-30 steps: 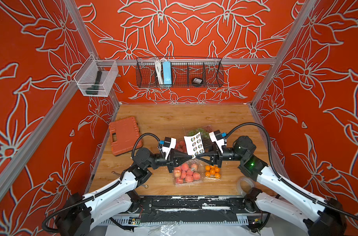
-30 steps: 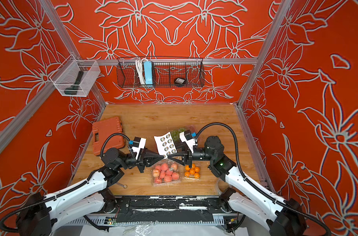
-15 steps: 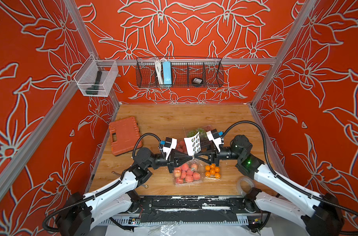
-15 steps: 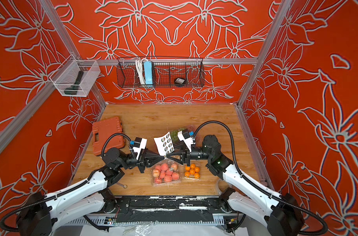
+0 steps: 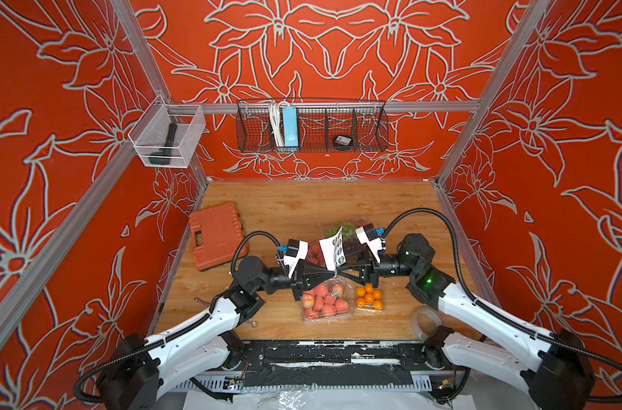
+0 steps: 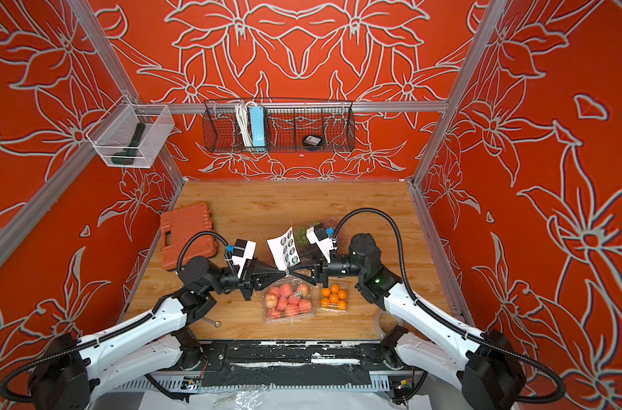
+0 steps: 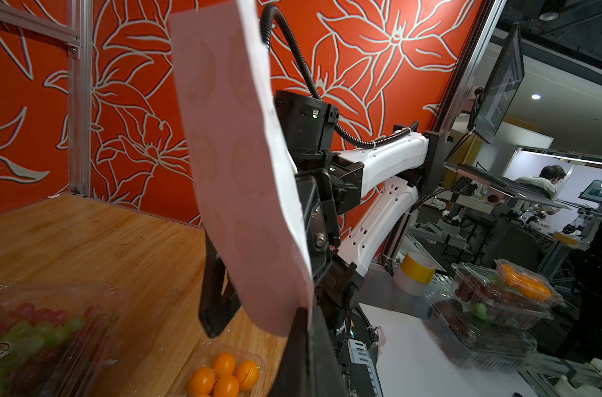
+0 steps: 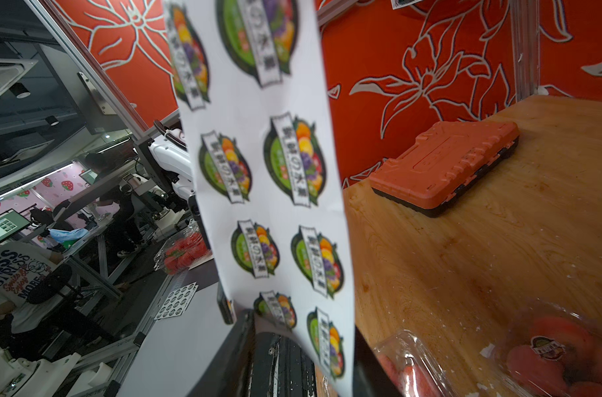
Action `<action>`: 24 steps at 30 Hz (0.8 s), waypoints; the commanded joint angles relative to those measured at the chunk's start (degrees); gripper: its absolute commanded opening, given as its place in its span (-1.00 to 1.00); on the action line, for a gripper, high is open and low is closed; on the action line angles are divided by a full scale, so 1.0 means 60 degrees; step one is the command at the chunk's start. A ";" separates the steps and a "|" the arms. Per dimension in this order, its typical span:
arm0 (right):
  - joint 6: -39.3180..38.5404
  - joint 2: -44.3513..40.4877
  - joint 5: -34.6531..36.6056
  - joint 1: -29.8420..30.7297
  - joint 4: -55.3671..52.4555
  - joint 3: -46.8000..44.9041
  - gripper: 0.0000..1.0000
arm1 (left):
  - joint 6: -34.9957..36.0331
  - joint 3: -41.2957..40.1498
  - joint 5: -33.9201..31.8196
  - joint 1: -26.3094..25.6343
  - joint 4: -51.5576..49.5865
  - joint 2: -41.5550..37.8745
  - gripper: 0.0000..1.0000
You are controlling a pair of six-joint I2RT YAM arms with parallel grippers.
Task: Label fruit boxes
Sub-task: Adjust the label sticker.
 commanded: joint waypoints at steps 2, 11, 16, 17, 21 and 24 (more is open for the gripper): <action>-0.0001 0.0003 -0.0358 0.0089 0.0355 0.0199 -0.21 | 0.0122 0.0324 -0.0151 -0.0058 -0.0081 -0.0046 -1.00; -0.0037 0.0088 -0.0369 0.0119 0.0327 0.0199 -0.21 | 0.0187 0.0339 -0.0225 -0.0058 -0.0218 -0.0104 -1.00; -0.0036 0.0102 -0.0384 0.0119 0.0338 0.0202 -0.21 | 0.0277 0.0351 -0.0342 -0.0058 -0.0296 -0.0120 -1.00; -0.0053 0.0075 -0.0374 0.0119 0.0317 0.0203 -0.21 | 0.0287 0.0353 -0.0331 -0.0058 -0.0308 -0.0119 -1.00; -0.0099 0.0014 -0.0311 0.0119 0.0241 0.0169 -0.21 | 0.0306 0.0311 -0.0357 -0.0057 -0.0355 -0.0203 -1.00; -0.0147 -0.0014 -0.0267 0.0119 0.0177 0.0182 -0.21 | 0.0315 0.0291 -0.0342 -0.0058 -0.0359 -0.0235 -1.00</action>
